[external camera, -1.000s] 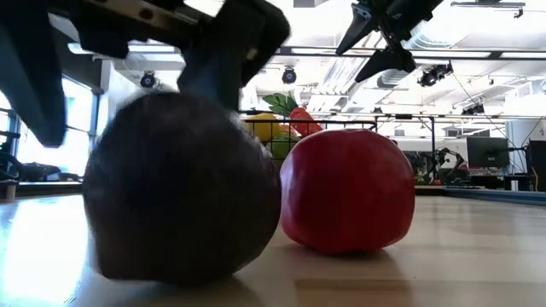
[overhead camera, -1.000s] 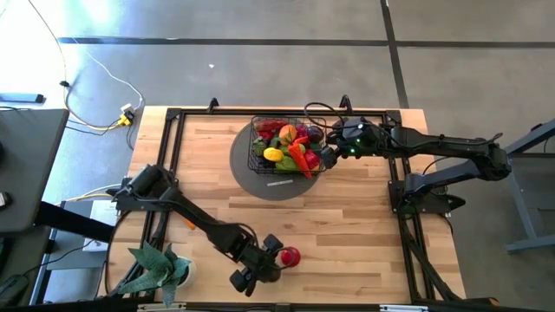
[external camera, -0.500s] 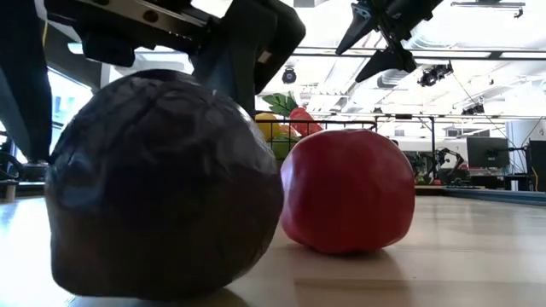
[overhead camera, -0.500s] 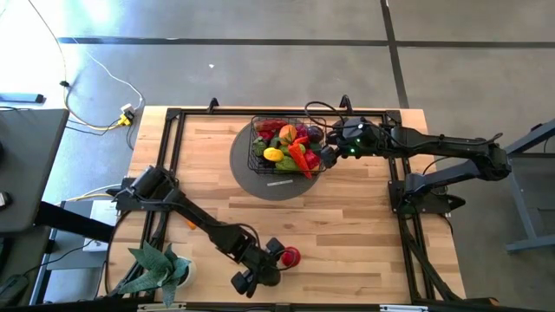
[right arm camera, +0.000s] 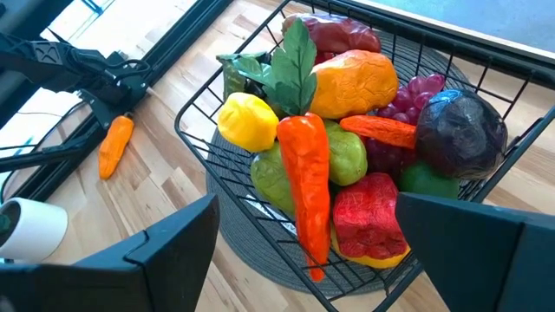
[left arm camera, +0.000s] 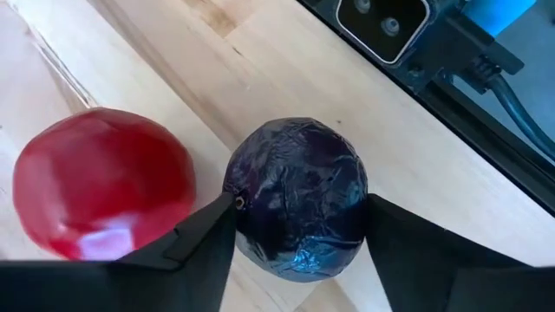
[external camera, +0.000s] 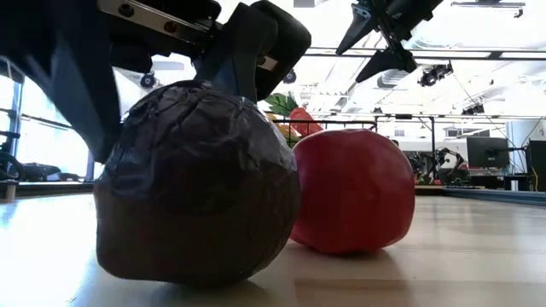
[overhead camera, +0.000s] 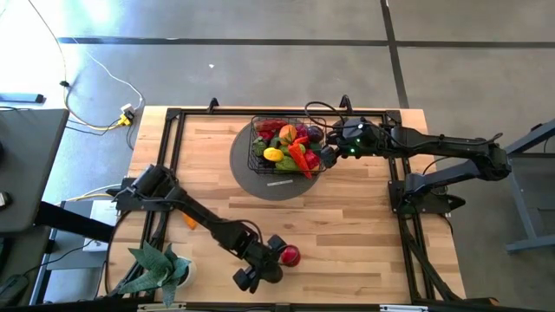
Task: Build produce basket
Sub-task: Put the dark purple plum into the black mesh basket, then put the red tomato into the black mesh basket
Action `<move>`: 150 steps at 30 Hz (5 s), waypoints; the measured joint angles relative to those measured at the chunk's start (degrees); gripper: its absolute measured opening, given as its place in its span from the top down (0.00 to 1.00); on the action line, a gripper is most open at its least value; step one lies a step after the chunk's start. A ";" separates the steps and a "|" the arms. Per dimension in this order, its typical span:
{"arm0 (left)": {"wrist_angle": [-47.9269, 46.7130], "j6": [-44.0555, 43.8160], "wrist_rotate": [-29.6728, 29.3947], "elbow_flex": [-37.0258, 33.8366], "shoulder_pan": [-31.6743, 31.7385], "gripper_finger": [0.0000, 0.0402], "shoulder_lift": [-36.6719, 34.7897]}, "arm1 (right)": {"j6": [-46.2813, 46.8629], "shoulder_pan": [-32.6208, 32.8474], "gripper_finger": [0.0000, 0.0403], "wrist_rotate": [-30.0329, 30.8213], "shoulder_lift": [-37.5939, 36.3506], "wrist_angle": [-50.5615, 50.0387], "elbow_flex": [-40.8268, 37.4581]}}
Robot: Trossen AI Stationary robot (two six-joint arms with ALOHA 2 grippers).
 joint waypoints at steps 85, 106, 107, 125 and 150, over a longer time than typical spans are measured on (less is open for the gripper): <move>-17.27 -4.64 -29.00 -0.04 40.16 0.69 -28.65 | -7.17 0.01 0.15 -7.49 0.02 0.62 0.07; -14.69 -0.46 -16.55 -0.07 51.40 0.63 -27.08 | -0.36 0.42 0.11 -14.51 0.02 2.45 0.02; -14.69 -0.38 -16.59 -0.07 51.45 0.61 -27.08 | -0.42 0.41 0.11 -14.51 0.02 2.43 0.02; -13.46 3.39 -23.16 -0.07 50.91 0.31 -26.64 | 1.52 0.52 0.01 -10.86 0.02 -1.09 0.02; -24.74 -13.45 -20.21 0.02 40.52 0.31 -41.39 | 8.73 9.84 0.01 -9.33 0.61 15.48 0.00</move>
